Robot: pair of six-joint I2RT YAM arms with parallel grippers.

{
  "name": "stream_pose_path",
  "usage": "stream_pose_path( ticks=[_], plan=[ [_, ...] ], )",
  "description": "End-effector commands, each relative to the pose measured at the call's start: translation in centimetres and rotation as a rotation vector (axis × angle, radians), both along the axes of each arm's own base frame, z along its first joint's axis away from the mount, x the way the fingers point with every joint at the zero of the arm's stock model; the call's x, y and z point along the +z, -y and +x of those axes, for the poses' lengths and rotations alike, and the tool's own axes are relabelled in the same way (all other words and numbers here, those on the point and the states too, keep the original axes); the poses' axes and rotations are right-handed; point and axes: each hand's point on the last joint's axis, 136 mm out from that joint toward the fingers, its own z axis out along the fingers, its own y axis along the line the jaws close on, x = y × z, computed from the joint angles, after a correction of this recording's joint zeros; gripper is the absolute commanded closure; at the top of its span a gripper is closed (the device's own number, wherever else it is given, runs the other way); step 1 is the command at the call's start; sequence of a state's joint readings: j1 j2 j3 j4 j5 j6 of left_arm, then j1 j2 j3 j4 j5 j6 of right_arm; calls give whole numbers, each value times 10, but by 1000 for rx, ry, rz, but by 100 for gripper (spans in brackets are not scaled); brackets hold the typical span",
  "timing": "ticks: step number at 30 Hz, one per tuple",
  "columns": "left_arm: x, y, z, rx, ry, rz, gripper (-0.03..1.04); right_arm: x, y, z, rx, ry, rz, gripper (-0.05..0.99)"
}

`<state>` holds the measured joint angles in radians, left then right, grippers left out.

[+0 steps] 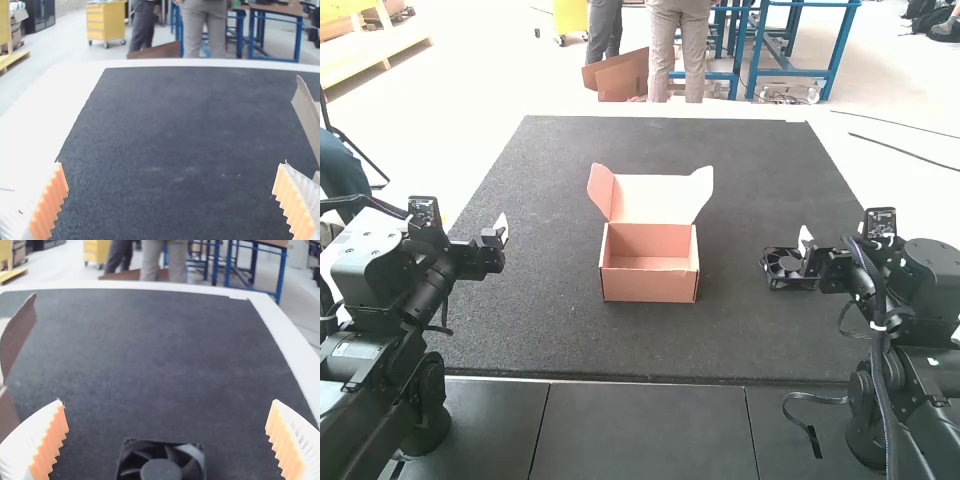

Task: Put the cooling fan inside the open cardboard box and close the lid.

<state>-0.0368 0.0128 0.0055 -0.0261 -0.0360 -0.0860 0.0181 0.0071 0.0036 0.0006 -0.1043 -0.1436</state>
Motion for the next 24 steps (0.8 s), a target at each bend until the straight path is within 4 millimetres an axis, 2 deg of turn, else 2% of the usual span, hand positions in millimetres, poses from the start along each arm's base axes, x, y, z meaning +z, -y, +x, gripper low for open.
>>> stream_pose_path(
  ticks=[1,24],
  plan=[
    [2,1,0,-7,17,10,4,-4,3,0,-15,-10,-12,2],
    [4,1,0,-7,24,14,4,-2,4,0,-21,-3,-8,2]
  ],
)
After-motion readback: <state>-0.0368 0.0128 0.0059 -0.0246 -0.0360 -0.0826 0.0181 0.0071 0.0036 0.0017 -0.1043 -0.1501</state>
